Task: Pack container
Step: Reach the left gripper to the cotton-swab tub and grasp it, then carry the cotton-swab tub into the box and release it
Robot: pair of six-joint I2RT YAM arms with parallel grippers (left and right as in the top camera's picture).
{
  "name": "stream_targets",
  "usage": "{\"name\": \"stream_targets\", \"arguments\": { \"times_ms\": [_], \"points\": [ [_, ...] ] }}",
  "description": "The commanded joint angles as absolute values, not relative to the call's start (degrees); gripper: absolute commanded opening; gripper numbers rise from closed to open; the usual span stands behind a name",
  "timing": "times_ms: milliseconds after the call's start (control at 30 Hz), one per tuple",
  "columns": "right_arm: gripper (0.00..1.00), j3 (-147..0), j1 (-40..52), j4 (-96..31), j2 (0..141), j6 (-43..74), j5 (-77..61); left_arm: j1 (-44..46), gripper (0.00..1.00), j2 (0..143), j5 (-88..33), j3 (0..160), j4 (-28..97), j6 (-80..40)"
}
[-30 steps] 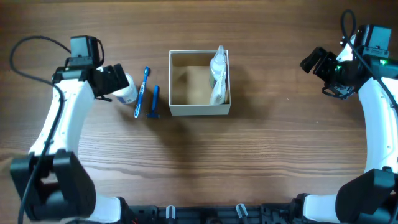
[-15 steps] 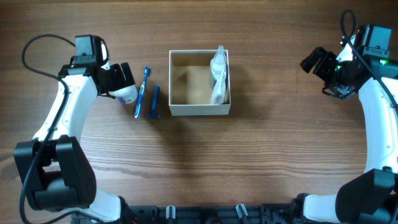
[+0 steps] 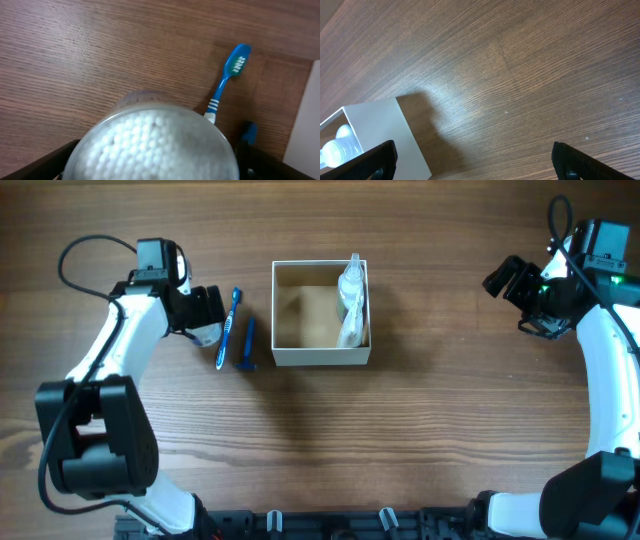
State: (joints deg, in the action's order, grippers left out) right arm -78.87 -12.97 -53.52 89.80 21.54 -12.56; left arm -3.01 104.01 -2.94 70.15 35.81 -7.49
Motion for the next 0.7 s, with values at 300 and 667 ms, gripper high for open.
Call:
{"name": "stream_targets", "arguments": {
  "times_ms": [300, 667],
  "points": [
    [1.0, -79.2, -13.1, -53.3, 90.4, 21.0, -12.0, -2.8, 0.66, 104.7, 0.7, 70.9, 36.0, -6.2],
    [1.0, -79.2, -13.1, -53.3, 90.4, 21.0, -12.0, 5.7, 0.61, 92.5, 0.7, 82.3, 47.9, -6.2]
  ]
}}
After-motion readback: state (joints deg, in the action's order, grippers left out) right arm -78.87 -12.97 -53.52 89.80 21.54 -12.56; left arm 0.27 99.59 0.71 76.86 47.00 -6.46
